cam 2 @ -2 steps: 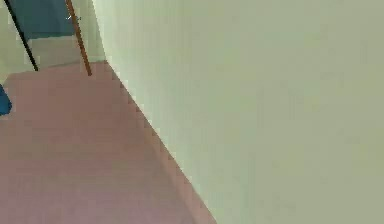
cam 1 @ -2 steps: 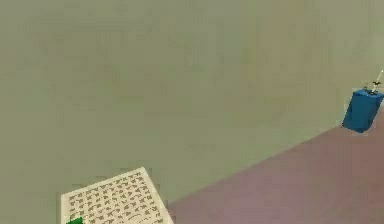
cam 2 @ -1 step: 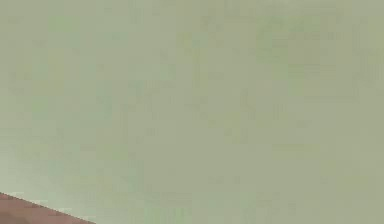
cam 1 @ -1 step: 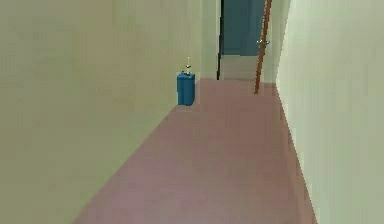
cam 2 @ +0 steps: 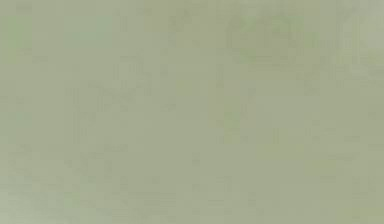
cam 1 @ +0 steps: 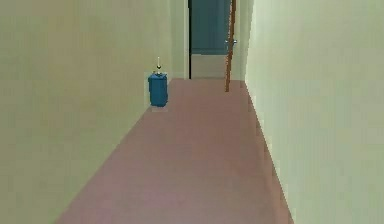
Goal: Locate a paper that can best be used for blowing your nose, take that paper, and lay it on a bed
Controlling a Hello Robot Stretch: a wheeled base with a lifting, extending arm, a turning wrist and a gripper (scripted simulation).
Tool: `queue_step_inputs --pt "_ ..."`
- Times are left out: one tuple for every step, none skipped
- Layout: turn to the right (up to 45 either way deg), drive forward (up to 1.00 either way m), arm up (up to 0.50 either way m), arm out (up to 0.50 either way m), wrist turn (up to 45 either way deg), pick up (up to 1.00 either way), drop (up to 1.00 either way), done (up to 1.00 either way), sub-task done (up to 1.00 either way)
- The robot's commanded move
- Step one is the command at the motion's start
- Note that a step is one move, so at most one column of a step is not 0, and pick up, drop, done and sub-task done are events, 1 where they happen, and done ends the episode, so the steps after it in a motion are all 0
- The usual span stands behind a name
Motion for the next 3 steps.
queue_step_inputs --pt "3.0 0.00 0.00 0.00 0.0 0.00 0.00 0.00 0.00" --pt "0.0 1.00 0.00 0.00 0.0 0.00 0.00 0.00 0.00" --pt "0.0 1.00 0.00 0.00 0.0 0.00 0.00 0.00 0.00"
